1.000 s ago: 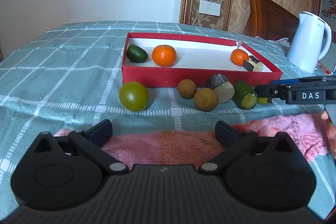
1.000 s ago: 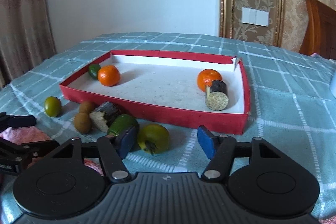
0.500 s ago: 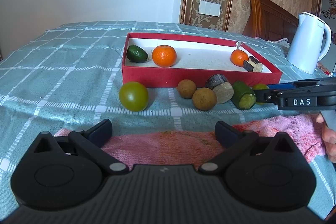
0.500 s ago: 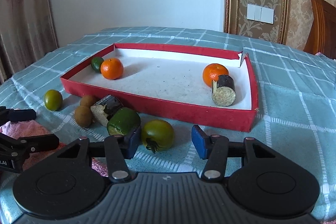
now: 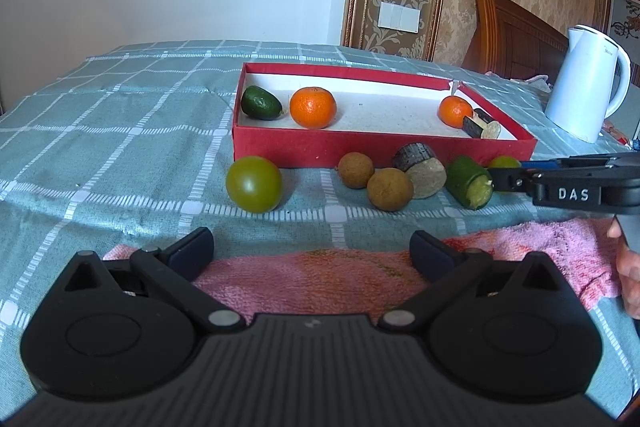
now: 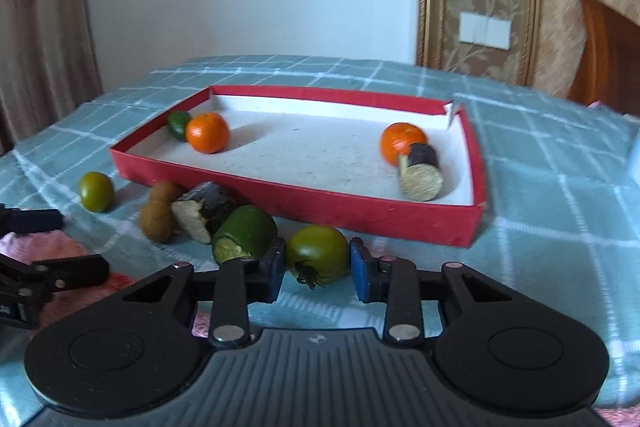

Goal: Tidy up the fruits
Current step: 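Move the right tool to the green tomato and close on it, then carry the green tomato into the box and open the right tool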

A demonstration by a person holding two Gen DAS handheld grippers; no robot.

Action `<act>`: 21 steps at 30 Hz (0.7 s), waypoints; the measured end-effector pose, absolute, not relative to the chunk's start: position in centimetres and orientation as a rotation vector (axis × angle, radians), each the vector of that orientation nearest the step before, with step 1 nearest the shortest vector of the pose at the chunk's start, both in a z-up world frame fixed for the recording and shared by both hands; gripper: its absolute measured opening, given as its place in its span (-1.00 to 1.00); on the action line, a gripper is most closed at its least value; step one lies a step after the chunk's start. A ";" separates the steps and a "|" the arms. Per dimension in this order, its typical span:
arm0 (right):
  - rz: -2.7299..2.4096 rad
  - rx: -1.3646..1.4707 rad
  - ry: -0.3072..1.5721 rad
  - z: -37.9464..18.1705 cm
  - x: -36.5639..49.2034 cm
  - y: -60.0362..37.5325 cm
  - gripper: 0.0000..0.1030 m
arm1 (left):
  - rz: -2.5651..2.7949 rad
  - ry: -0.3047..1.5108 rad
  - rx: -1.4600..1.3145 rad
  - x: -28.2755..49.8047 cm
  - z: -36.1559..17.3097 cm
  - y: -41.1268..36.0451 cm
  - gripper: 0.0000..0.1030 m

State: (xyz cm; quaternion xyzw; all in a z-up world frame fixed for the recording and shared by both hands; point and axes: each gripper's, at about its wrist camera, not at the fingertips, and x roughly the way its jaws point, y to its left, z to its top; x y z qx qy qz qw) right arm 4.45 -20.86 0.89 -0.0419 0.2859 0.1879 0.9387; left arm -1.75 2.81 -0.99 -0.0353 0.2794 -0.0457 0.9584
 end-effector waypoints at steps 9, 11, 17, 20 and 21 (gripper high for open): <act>0.368 -0.076 0.564 1.3 4.1 -21.2 -0.35 | -0.093 0.567 -0.071 -1.7 -1.0 2.8 1.00; 0.370 -0.072 0.554 1.6 3.8 -21.3 -0.35 | -0.093 0.567 -0.071 -1.7 -1.0 2.8 1.00; 0.368 -0.069 0.502 3.2 3.5 -21.7 -0.35 | -0.093 0.567 -0.070 -1.8 -1.0 2.8 1.00; 0.361 -0.081 0.480 4.1 4.2 -21.5 -0.35 | -0.094 0.566 -0.072 -1.8 -0.9 2.8 1.00; 0.358 -0.086 0.473 4.3 4.6 -21.4 -0.35 | -0.095 0.566 -0.072 -1.8 -0.9 2.8 1.00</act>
